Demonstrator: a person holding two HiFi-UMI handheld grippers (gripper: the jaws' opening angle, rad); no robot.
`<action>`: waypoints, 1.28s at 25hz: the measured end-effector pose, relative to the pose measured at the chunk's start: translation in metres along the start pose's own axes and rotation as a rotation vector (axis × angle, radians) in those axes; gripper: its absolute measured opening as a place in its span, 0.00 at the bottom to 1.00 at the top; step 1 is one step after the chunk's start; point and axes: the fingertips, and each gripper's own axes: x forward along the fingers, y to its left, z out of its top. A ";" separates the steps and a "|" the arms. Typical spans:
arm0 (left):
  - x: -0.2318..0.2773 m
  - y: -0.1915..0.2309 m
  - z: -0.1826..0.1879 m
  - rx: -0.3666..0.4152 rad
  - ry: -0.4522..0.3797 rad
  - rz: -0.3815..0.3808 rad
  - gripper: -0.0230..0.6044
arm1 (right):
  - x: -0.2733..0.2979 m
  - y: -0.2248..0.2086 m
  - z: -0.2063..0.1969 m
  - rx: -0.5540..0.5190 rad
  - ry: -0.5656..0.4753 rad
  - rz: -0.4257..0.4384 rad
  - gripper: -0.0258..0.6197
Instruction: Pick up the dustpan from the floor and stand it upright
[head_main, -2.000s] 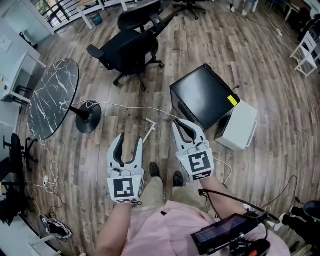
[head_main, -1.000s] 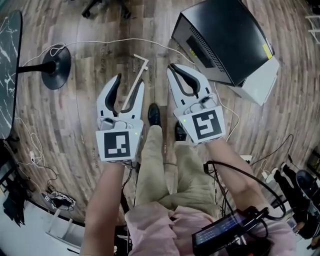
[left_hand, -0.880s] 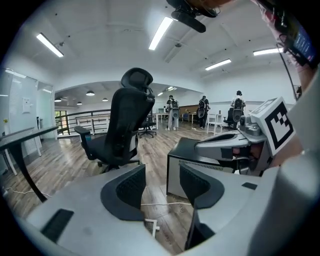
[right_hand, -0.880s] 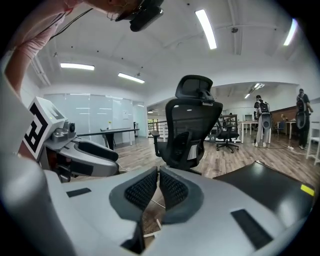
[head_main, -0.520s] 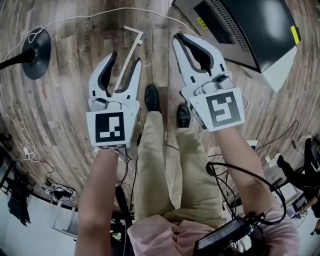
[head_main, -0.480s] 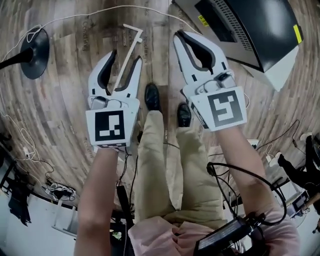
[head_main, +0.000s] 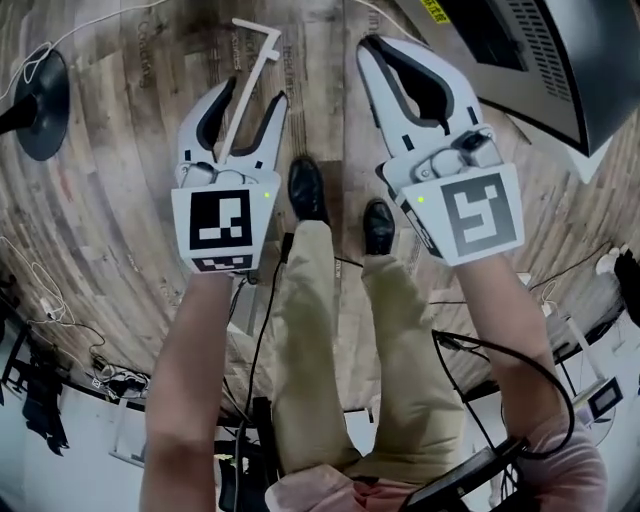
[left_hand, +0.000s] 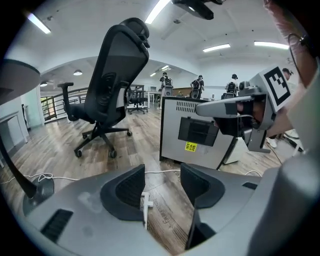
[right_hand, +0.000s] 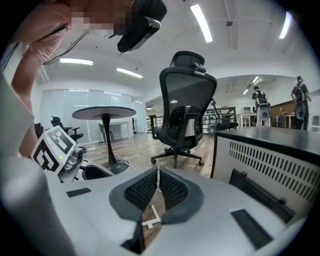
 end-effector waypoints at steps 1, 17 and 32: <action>0.006 0.002 -0.008 -0.002 0.007 -0.002 0.39 | 0.004 0.000 -0.004 0.001 -0.006 0.002 0.07; 0.085 0.025 -0.102 0.042 0.106 -0.032 0.41 | 0.039 -0.004 -0.057 0.009 0.016 0.038 0.07; 0.137 0.035 -0.183 0.060 0.223 -0.053 0.42 | 0.062 -0.011 -0.093 0.010 0.017 0.045 0.07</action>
